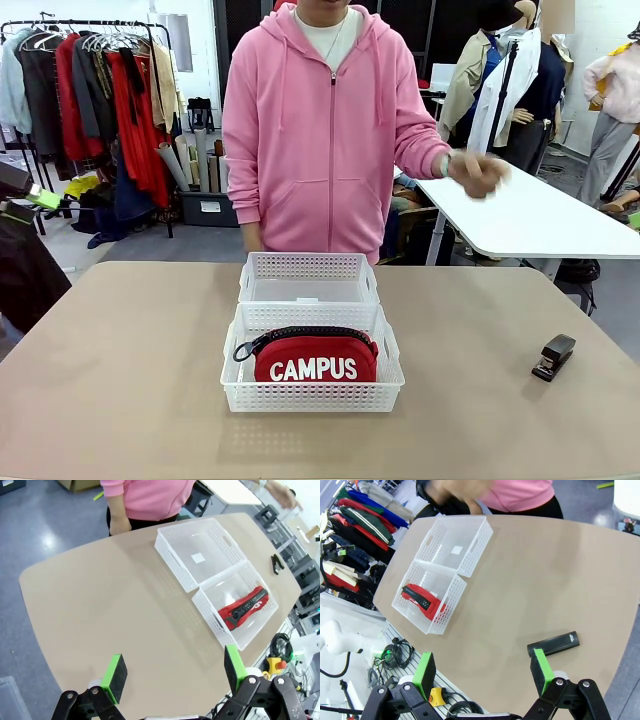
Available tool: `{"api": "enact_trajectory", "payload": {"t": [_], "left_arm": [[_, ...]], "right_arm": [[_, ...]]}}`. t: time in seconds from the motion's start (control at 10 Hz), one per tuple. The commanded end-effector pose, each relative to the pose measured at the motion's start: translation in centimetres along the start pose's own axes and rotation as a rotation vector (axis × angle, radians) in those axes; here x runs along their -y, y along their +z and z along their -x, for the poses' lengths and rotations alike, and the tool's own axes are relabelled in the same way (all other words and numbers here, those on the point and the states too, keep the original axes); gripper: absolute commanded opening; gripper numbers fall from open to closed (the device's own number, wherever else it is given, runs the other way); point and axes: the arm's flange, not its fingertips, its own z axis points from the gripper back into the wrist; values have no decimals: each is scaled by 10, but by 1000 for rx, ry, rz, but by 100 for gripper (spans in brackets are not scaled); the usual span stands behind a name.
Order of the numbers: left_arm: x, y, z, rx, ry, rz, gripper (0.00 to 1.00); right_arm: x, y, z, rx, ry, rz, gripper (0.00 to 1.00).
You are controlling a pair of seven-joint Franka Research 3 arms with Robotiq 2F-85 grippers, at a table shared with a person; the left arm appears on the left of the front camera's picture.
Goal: Distribute items into two baskets.
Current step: Pick up the Stapler that the person points to.
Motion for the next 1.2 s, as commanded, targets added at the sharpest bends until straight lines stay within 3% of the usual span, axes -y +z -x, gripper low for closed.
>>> {"api": "enact_trajectory", "payload": {"t": [0.0,1.1], "left_arm": [[1,0,1,-8,14,-1,100],[1,0,1,-8,14,-1,100]], "right_arm": [[-1,0,0,4,6,0,100],[-1,0,0,4,6,0,100]]}}
